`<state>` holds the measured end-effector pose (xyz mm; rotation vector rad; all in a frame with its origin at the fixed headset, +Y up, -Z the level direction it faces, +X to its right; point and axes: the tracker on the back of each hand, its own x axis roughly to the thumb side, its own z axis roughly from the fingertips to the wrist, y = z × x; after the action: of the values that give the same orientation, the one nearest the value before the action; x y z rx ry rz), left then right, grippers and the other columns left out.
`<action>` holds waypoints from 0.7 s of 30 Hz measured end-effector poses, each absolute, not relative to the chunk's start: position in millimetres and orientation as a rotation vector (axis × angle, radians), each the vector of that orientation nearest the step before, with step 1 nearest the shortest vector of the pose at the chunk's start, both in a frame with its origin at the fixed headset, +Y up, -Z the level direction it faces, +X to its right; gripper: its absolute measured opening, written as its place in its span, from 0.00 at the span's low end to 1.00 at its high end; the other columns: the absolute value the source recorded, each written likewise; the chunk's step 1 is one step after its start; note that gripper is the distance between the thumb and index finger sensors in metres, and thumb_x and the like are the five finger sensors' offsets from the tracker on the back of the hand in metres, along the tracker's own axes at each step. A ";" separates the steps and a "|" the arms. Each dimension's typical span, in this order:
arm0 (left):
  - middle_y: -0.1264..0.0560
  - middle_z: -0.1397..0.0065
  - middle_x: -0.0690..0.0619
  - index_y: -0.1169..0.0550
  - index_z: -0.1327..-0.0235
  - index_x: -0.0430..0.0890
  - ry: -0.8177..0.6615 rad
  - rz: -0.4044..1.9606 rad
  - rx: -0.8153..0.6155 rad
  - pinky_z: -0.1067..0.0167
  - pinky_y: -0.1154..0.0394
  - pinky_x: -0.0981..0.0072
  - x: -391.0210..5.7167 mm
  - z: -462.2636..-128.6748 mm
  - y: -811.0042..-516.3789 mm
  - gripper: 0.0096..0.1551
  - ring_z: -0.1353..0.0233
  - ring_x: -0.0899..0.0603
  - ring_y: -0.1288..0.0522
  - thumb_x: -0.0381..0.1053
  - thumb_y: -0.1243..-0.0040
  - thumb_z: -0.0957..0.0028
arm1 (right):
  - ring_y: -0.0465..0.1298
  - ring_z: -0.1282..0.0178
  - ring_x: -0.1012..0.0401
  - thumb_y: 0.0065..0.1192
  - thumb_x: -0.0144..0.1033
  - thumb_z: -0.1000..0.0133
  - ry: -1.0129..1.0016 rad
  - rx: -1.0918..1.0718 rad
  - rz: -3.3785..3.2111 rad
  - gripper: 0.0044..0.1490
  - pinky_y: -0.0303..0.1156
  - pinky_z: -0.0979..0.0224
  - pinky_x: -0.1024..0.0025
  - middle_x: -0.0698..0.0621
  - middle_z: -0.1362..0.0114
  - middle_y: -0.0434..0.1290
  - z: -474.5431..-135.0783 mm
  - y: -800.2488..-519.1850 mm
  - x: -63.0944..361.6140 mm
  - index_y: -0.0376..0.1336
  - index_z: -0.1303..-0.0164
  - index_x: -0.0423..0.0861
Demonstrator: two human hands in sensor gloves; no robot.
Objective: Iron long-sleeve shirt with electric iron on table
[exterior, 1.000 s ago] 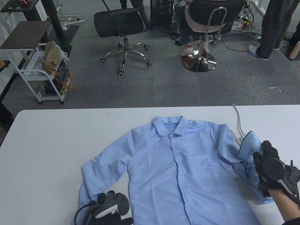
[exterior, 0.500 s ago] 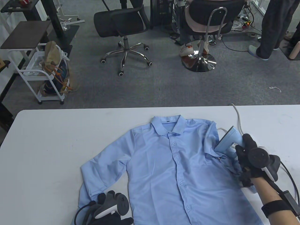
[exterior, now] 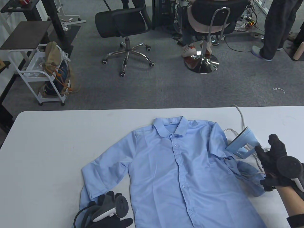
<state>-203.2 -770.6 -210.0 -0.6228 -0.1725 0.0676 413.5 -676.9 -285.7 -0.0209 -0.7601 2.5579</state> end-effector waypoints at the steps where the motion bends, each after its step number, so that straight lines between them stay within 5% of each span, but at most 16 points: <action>1: 0.71 0.17 0.25 0.69 0.17 0.38 -0.153 0.112 -0.553 0.37 0.65 0.12 -208.9 -211.2 -763.0 0.63 0.17 0.17 0.64 0.73 0.58 0.43 | 0.82 0.48 0.47 0.61 0.54 0.37 -0.788 0.015 2.520 0.50 0.73 0.38 0.35 0.32 0.25 0.63 -280.9 -669.2 408.9 0.49 0.18 0.34; 3: 0.66 0.15 0.25 0.65 0.15 0.39 -0.071 0.207 -0.363 0.36 0.64 0.12 -229.4 -215.6 -742.4 0.61 0.16 0.18 0.60 0.71 0.56 0.42 | 0.81 0.48 0.48 0.61 0.54 0.37 -0.818 0.148 2.472 0.49 0.73 0.38 0.35 0.33 0.26 0.64 -271.9 -650.2 383.6 0.50 0.18 0.34; 6: 0.63 0.14 0.25 0.62 0.13 0.38 0.079 0.162 -0.288 0.35 0.62 0.12 -261.4 -228.0 -731.9 0.58 0.16 0.17 0.59 0.69 0.56 0.40 | 0.81 0.45 0.46 0.63 0.55 0.38 -0.632 0.337 2.531 0.48 0.72 0.37 0.33 0.33 0.27 0.67 -275.5 -648.0 324.2 0.53 0.18 0.36; 11: 0.69 0.15 0.25 0.69 0.17 0.38 0.324 0.079 -0.562 0.34 0.64 0.12 -308.3 -245.9 -763.4 0.63 0.16 0.16 0.63 0.70 0.53 0.41 | 0.76 0.34 0.39 0.62 0.62 0.40 0.136 0.502 2.919 0.56 0.69 0.34 0.31 0.31 0.20 0.61 -303.6 -717.2 206.7 0.49 0.14 0.37; 15: 0.69 0.14 0.26 0.67 0.15 0.37 0.383 0.143 -0.752 0.34 0.65 0.12 -332.6 -244.7 -788.1 0.69 0.16 0.15 0.65 0.73 0.52 0.47 | 0.78 0.36 0.42 0.56 0.71 0.43 0.329 0.569 3.284 0.65 0.72 0.35 0.34 0.30 0.19 0.59 -312.1 -763.5 156.3 0.46 0.13 0.34; 17: 0.69 0.15 0.26 0.65 0.14 0.36 0.376 0.240 -0.689 0.34 0.65 0.12 -338.6 -242.0 -788.8 0.68 0.17 0.15 0.65 0.71 0.48 0.47 | 0.75 0.38 0.41 0.58 0.64 0.41 0.500 0.658 3.248 0.55 0.70 0.34 0.33 0.31 0.22 0.62 -309.6 -784.3 137.0 0.53 0.17 0.35; 21: 0.56 0.13 0.27 0.44 0.16 0.43 0.352 0.122 -0.575 0.32 0.61 0.13 -337.3 -243.0 -782.7 0.49 0.15 0.18 0.55 0.65 0.43 0.44 | 0.81 0.50 0.48 0.65 0.35 0.38 0.243 0.852 3.119 0.26 0.72 0.35 0.34 0.39 0.37 0.74 -283.2 -777.1 114.9 0.67 0.33 0.37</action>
<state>-337.3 -782.7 -243.0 -0.5752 0.3524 0.1224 114.9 -777.1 -283.2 0.8524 0.2428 3.1188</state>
